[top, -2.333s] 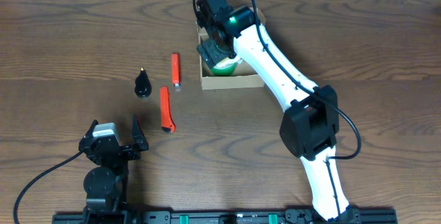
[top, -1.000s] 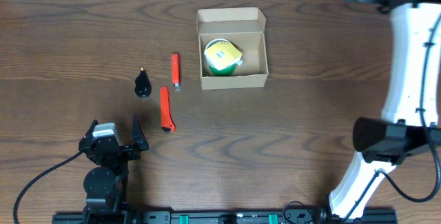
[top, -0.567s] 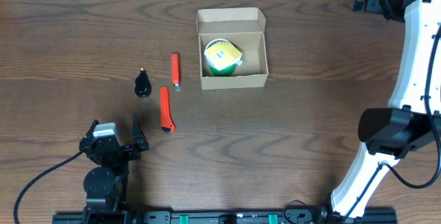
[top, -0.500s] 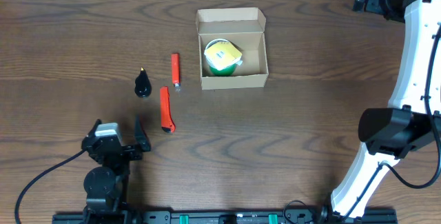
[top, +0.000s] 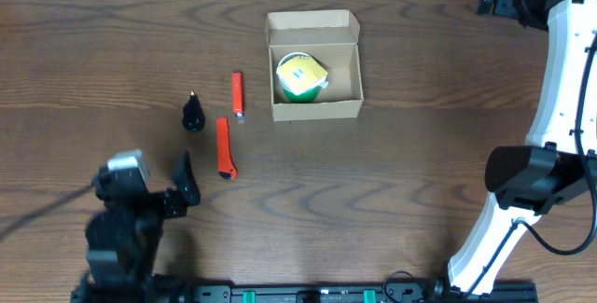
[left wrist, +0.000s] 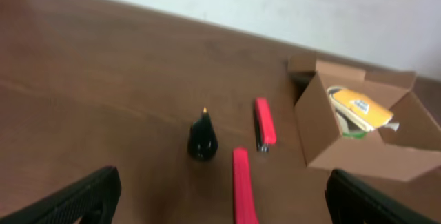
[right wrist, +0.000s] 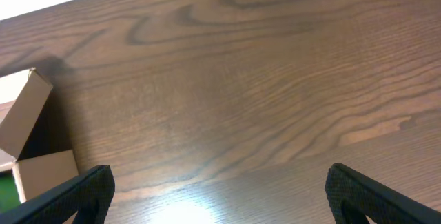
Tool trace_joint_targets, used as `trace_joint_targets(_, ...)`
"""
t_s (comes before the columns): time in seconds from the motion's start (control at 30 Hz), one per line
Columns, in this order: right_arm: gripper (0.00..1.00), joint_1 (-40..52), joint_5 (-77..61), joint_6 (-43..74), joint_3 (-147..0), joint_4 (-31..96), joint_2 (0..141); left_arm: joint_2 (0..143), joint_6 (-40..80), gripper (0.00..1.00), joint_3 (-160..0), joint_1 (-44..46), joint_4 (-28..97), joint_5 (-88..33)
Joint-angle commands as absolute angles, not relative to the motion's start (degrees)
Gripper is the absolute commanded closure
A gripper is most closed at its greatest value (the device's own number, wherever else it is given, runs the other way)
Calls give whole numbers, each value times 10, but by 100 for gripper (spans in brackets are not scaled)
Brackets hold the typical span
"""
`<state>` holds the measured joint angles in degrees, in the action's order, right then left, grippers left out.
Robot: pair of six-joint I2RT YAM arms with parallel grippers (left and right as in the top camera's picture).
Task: Pack container
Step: 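Reach left gripper over the red stapler beside the box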
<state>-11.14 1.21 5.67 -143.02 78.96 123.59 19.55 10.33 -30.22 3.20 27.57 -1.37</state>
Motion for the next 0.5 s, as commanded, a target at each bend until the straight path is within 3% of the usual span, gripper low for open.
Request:
trace_joint_targets(0.0,1,-111,11,64,-1430,791,1239,336,90,5,-423,33,333,-29)
trace_joint_targets(0.27,1,-111,11,64,-1430,791,1239,626,59,5,-706,33,460,-66)
trace_joint_targets(0.47,1,-111,10,64,-1430,791,1239,725,58,5,-758,33,461,-144)
